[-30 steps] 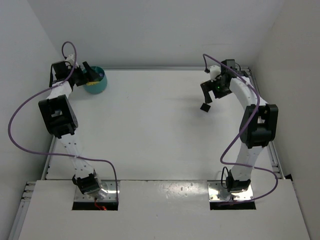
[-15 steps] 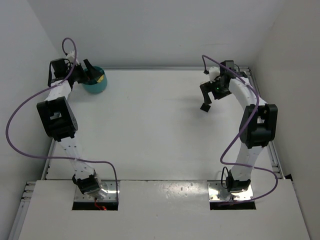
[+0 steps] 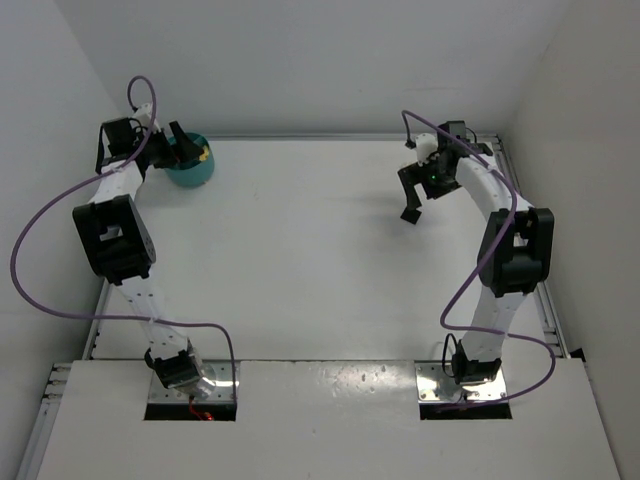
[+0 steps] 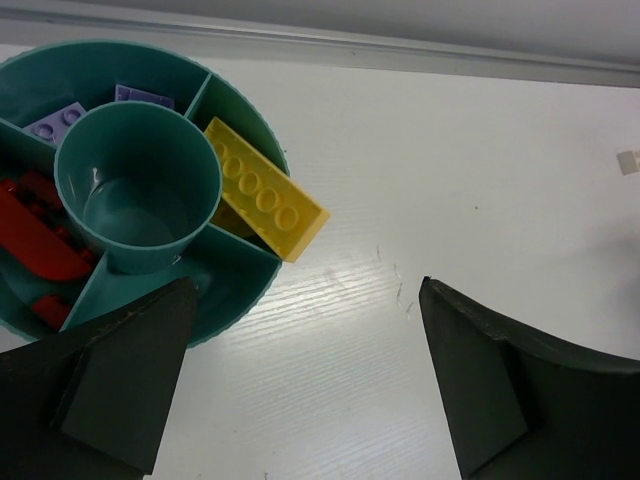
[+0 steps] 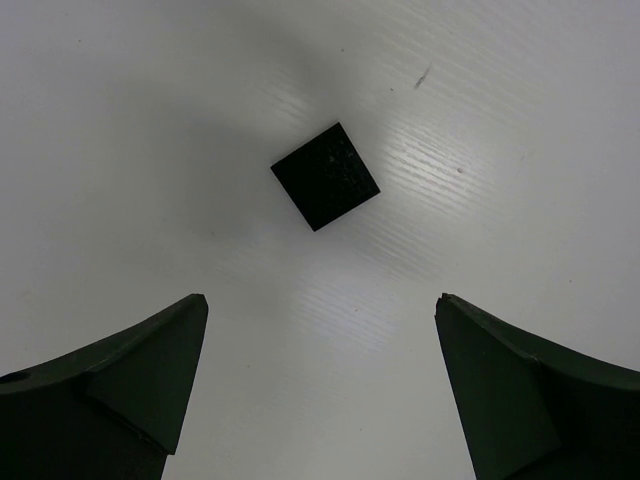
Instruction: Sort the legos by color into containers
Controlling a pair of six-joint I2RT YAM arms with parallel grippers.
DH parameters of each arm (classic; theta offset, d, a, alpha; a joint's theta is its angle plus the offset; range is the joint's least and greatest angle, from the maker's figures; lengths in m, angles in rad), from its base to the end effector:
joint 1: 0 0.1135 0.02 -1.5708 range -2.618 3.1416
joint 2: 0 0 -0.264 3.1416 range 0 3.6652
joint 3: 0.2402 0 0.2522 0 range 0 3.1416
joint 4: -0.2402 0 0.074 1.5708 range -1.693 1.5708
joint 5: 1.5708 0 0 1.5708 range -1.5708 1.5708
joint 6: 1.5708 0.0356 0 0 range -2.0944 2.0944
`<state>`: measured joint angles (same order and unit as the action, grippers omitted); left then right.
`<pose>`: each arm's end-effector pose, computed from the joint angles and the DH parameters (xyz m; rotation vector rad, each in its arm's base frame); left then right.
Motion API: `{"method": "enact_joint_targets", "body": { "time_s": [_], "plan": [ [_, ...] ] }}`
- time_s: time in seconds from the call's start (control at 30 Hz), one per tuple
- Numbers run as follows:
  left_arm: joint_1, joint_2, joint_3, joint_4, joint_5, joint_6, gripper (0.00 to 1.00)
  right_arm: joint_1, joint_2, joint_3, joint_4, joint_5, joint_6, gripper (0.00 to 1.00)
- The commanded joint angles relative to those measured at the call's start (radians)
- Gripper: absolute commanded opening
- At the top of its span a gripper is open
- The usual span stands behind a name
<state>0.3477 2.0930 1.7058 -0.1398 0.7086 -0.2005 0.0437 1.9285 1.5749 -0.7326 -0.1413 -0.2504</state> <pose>0.4671 0.1447 0.2546 -0.1302 2.0162 -0.6455 0.4133 0.0231 0.2356 -0.4330 2.6079 0.1186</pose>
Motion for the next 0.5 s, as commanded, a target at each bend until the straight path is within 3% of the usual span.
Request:
{"method": "enact_joint_targets", "body": {
  "time_s": [0.0,0.1,0.27,0.47],
  "plan": [
    [-0.003,-0.090,-0.009,0.037,0.009,0.039,1.00,-0.004,-0.019,0.000,0.048,0.000,0.028,0.96],
    [-0.022,-0.128,-0.018,0.048,-0.021,0.065,1.00,-0.024,-0.028,0.000,0.048,0.011,0.040,0.88],
    [-0.191,-0.250,-0.020,-0.082,-0.236,0.318,1.00,-0.053,-0.091,-0.084,0.016,0.034,0.013,0.75],
    [-0.320,-0.341,-0.094,-0.092,-0.294,0.293,1.00,-0.117,-0.076,-0.129,0.035,0.054,-0.026,0.69]
  ]
}}
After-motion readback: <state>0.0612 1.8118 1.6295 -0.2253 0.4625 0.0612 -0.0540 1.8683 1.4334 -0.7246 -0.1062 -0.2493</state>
